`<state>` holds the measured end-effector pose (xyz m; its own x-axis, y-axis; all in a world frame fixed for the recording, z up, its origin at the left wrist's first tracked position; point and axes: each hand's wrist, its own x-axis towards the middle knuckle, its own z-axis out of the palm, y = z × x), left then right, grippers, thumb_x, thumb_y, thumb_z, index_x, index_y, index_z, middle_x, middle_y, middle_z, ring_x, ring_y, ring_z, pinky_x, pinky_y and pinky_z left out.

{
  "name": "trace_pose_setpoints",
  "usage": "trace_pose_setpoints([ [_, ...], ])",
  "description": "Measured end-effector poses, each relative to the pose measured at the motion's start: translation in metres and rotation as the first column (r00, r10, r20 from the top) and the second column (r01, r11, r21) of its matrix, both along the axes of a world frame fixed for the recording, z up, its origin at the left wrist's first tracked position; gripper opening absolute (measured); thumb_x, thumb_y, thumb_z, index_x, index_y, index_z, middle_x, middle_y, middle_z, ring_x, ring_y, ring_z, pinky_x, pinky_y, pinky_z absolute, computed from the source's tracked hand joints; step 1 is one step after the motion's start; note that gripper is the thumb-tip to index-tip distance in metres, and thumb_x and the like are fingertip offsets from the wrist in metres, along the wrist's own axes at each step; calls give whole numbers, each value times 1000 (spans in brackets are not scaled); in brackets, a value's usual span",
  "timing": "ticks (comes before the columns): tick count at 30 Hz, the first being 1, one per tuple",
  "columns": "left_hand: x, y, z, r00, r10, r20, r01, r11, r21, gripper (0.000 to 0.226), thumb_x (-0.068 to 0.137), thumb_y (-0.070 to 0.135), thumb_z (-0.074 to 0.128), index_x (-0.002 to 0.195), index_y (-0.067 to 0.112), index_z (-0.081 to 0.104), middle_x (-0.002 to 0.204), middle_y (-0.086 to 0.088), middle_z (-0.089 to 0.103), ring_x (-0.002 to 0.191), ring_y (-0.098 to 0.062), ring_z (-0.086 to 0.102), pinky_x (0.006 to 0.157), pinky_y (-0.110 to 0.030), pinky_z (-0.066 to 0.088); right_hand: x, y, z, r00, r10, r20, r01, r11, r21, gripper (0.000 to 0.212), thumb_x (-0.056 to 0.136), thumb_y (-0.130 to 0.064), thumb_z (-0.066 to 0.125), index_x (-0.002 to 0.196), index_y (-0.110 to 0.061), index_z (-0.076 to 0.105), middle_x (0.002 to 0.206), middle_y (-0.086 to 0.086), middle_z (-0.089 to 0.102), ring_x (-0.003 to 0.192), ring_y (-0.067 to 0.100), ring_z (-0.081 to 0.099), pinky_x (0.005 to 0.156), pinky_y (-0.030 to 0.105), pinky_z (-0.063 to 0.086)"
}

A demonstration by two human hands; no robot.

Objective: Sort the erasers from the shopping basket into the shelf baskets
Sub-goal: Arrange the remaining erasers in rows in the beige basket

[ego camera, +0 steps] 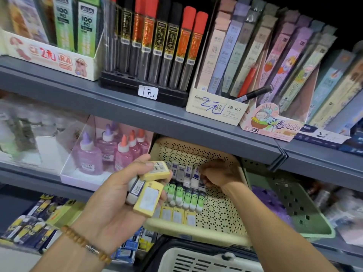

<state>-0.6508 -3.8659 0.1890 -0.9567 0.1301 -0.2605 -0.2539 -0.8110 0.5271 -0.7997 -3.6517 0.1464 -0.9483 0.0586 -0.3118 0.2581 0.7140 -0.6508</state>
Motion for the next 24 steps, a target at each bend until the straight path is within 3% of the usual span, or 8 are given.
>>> trace_pose_setpoints([
  [3,-1,0,0,1000,11,6,-11,1000,-20,53,61,6,68,113,16,62,97,-25,71,78,-34,70,55,-33,53,0,0,-2,1000,-26,1,26,993,-114,16,98,-14,56,90,-6,68,80,10,70,65,14,65,64,26,59],
  [5,0,0,0,999,32,19,-32,998,-48,54,61,6,68,113,17,62,101,-26,71,75,-32,71,56,-33,53,2,4,-2,999,38,-11,-39,993,-116,11,94,-27,63,94,-16,65,82,6,70,64,11,65,68,28,59],
  [8,1,2,1,999,40,28,-38,996,-84,56,62,7,68,116,17,61,109,-28,68,66,-29,70,52,-31,54,6,5,-6,978,208,-13,-203,967,157,55,79,-55,72,126,-35,51,115,-3,64,95,17,63,90,35,51],
  [10,3,3,1,999,43,20,-41,995,-95,55,62,7,68,115,16,61,106,-27,69,65,-29,69,51,-31,53,5,-1,-8,970,243,-25,-232,947,221,75,75,-53,76,139,-30,45,134,2,57,112,22,56,102,40,47],
  [13,4,2,0,999,52,7,-51,993,-105,50,63,6,67,111,16,59,97,-24,68,72,-30,69,50,-31,52,5,1,-7,984,178,-4,-176,975,138,66,76,-35,78,136,-26,51,125,7,64,107,24,63,97,43,53],
  [17,1,0,-1,999,47,-1,-47,991,-125,52,62,6,67,112,17,58,99,-25,70,77,-31,71,51,-33,51,4,15,-5,996,86,-27,-80,980,182,38,77,-26,78,111,-23,61,119,1,64,98,19,65,83,34,58],
  [20,0,-1,-1,999,38,6,-37,993,-109,53,62,6,68,112,17,59,106,-26,70,84,-33,72,51,-32,52,3,13,-6,987,128,-100,-86,933,350,24,86,-25,71,108,-17,66,118,3,64,91,15,58,64,17,43],
  [24,1,-1,-1,1000,18,23,-16,997,-75,49,65,5,69,112,16,59,107,-26,70,88,-35,72,54,-32,54,10,10,-4,980,198,15,-182,863,472,32,101,-33,48,114,-10,64,108,8,66,91,20,65,73,24,46],
])
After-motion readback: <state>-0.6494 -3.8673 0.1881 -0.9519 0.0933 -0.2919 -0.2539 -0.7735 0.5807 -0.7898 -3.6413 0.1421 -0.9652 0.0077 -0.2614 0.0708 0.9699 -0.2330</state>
